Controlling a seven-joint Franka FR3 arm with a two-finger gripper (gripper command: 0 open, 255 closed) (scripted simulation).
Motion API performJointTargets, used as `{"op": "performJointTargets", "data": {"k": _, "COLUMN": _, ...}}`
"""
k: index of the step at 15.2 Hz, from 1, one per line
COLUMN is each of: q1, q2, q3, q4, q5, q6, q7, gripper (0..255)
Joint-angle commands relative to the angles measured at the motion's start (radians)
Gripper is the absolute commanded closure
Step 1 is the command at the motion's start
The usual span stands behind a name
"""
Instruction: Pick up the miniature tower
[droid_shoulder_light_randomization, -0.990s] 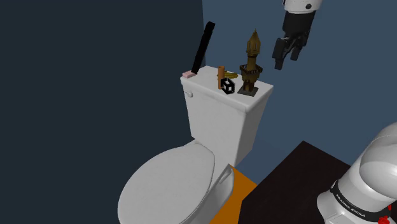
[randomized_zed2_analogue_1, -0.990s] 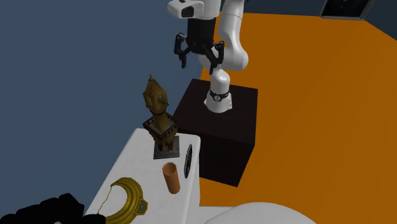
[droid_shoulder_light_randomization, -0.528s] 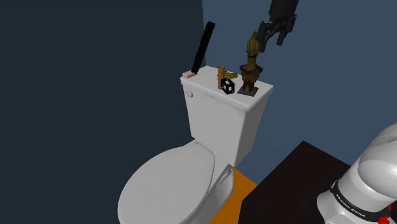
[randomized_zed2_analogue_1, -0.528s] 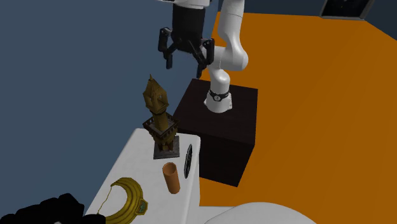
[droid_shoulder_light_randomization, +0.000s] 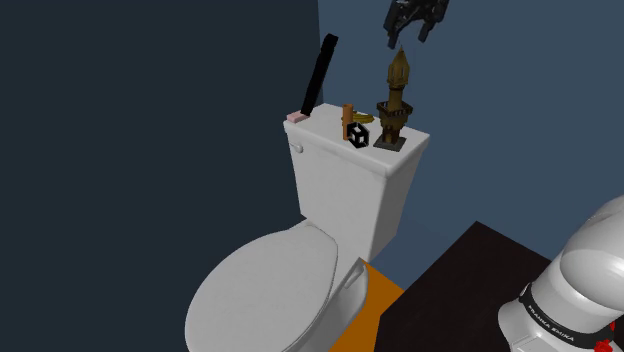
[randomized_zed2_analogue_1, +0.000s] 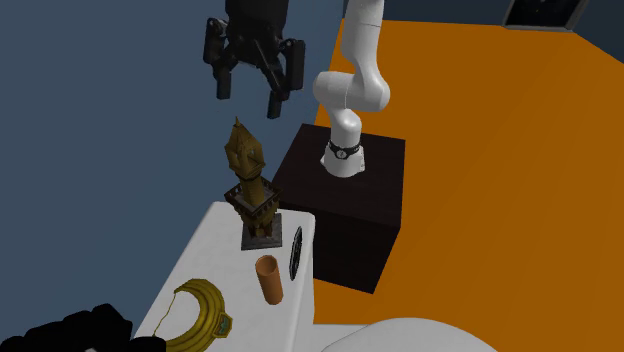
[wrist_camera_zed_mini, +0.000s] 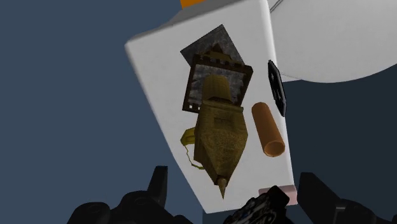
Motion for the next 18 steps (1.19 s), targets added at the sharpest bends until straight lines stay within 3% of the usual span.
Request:
{"op": "performJointTargets", "data": {"k": 1, "q1": -0.006, "q2": 0.037, "q3": -0.002, "q4": 0.057, "q5": -0.002, "q6": 0.012, "q7": 0.017, "gripper": 0}}
{"op": "performJointTargets", "data": {"k": 10, "q1": -0.007, "q2": 0.002, "q3": -0.003, "q4": -0.082, "q5": -0.006, "q6": 0.116, "q7": 0.026, "gripper": 0}}
{"op": "performJointTargets", "data": {"k": 11, "q1": -0.007, "q2": 0.002, "q3": -0.004, "q4": -0.083, "q5": -0.006, "q6": 0.118, "q7": 0.025, "gripper": 255}}
{"op": "performJointTargets", "data": {"k": 18, "q1": -0.007, "q2": 0.005, "q3": -0.004, "q4": -0.081, "q5": -0.006, "q6": 0.118, "q7": 0.024, "gripper": 255}}
